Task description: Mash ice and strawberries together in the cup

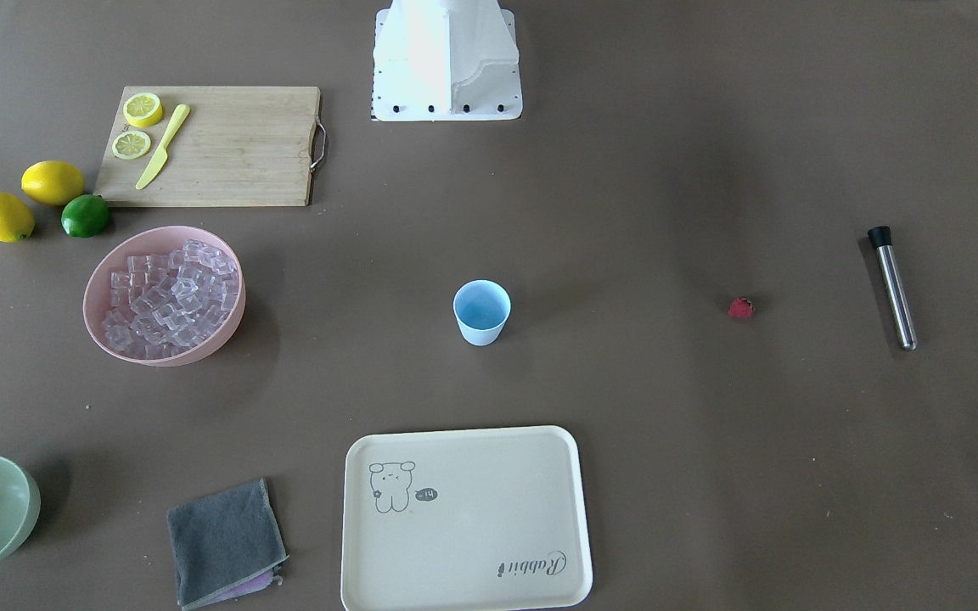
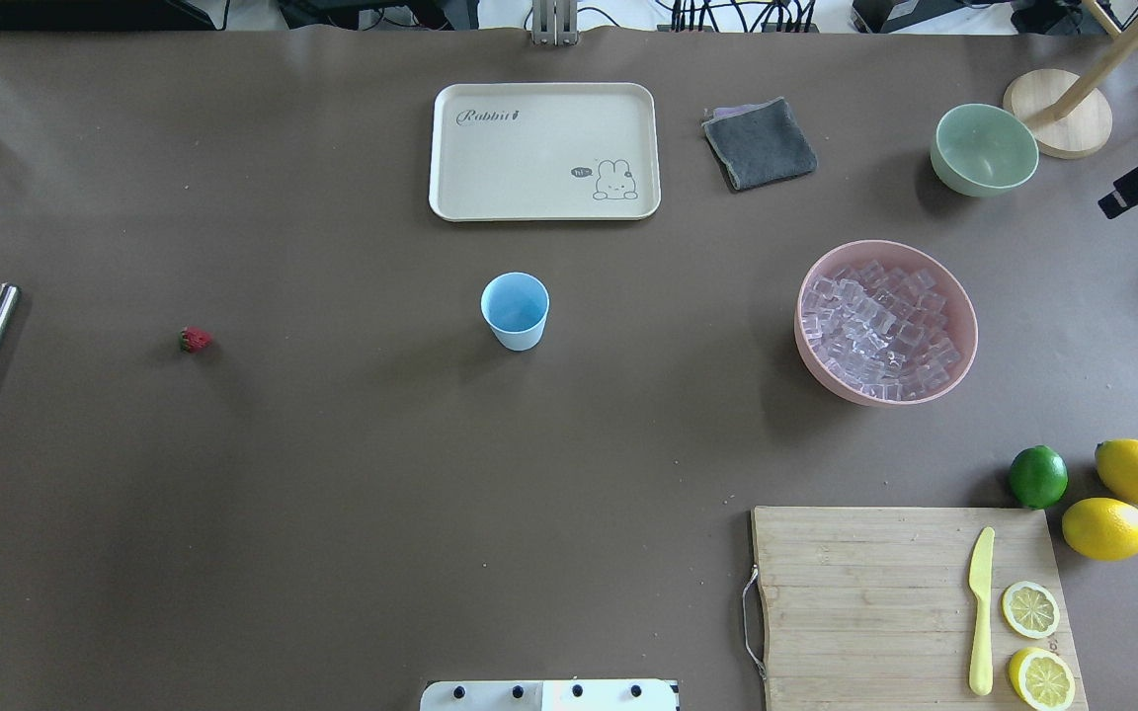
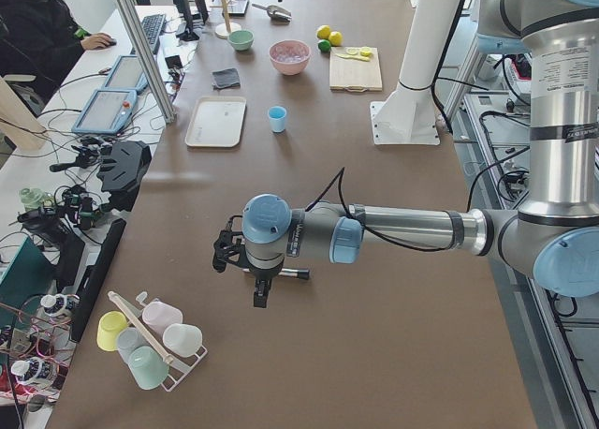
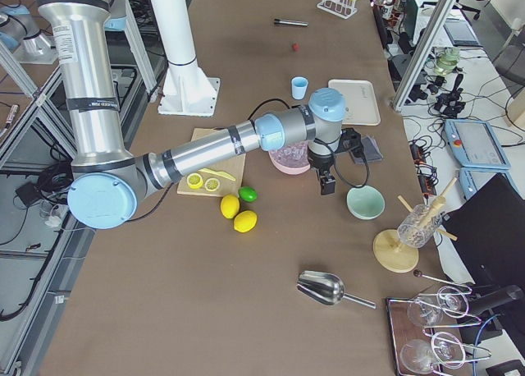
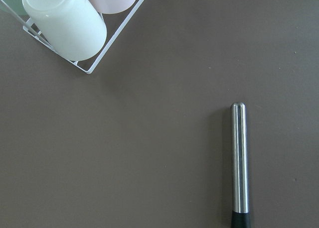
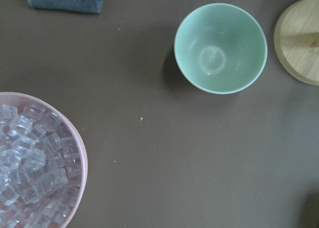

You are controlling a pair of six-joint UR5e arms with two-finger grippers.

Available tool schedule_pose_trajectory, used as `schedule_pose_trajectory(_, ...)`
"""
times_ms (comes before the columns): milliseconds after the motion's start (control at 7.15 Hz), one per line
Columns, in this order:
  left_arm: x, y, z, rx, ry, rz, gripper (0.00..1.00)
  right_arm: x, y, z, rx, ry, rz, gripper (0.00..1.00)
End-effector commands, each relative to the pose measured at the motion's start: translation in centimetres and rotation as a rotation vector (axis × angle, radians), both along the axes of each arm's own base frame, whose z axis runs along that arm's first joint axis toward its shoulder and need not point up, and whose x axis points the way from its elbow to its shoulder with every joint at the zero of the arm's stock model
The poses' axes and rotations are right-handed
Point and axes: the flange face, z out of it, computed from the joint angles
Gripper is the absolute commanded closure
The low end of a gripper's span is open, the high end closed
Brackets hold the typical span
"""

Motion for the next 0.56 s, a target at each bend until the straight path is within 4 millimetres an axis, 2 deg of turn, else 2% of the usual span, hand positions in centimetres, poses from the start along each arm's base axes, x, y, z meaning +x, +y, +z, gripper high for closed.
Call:
schedule_pose_trajectory(0, 0.0, -0.1, -0.1, 0.003, -0.001, -0.001, 0.02, -9.4, 1.1, -5.0, -0.015, 0.002, -0.010, 0.01)
schedule_pose_trajectory(280, -0.1, -0.7, -0.8, 0.018, -0.003, -0.002, 0.02, -16.6, 3.7, -6.1, -0.029, 0.010, 0.114, 0.02)
schedule_pose_trajectory(419, -0.1, -0.7, -0.7, 0.016, -0.003, -0.003, 0.03, -17.7, 4.3, -5.7, -0.031, 0.032, 0.127, 0.08)
